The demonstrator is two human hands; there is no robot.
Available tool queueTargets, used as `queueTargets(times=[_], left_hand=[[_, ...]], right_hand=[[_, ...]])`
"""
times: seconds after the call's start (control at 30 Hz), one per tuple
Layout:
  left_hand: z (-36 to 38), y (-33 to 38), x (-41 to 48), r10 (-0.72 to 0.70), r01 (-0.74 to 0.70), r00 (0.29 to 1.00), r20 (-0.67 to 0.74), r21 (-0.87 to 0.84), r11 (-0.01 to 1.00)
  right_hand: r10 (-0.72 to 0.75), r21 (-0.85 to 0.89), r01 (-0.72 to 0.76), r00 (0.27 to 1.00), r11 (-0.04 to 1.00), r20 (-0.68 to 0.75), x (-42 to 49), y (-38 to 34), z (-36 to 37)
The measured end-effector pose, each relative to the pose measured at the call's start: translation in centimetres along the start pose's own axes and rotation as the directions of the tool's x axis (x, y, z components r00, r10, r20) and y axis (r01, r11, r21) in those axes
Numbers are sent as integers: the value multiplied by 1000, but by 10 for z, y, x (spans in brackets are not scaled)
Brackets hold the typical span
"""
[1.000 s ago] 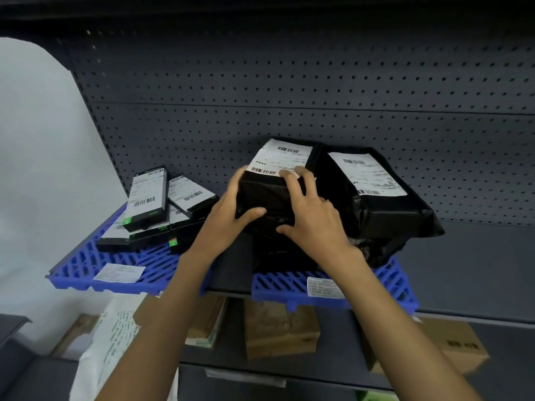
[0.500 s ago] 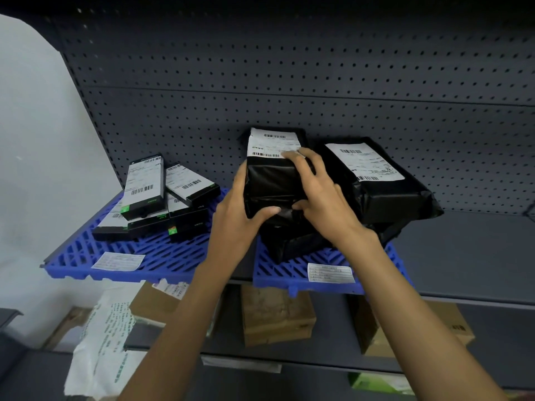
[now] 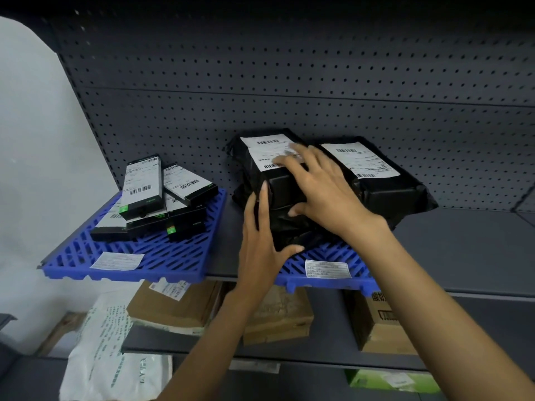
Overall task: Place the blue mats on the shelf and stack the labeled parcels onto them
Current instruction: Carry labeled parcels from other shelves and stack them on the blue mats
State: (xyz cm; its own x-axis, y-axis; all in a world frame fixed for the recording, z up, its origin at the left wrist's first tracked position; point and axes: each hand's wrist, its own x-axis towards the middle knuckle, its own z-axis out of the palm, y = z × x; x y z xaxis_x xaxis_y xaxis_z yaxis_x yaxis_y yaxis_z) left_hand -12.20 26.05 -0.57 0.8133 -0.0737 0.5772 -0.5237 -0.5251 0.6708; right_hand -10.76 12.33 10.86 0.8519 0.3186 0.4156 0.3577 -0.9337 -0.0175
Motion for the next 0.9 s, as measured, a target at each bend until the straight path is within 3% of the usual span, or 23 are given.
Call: queueTargets(times=[0.13,0.5,0.63,0.9], left_hand=[[-1,-12,7,43,-43,999,-2,2,999],[-20,-45,29,108,-110,985,133,11,994],[-11,-49,12,15,-14,1000,18,-37,999],[-4,-50,21,-44,41,994,95,30,999]], right_hand=[[13,-91,-18,998,996,-55,-5,3,10],[52,-135,-71,989,988,-141,-3,-2,23],[22,-94,-43,977,995,-213,-11,-4,32],[88,-136,-121,969,983,-230,-13,-4,57]])
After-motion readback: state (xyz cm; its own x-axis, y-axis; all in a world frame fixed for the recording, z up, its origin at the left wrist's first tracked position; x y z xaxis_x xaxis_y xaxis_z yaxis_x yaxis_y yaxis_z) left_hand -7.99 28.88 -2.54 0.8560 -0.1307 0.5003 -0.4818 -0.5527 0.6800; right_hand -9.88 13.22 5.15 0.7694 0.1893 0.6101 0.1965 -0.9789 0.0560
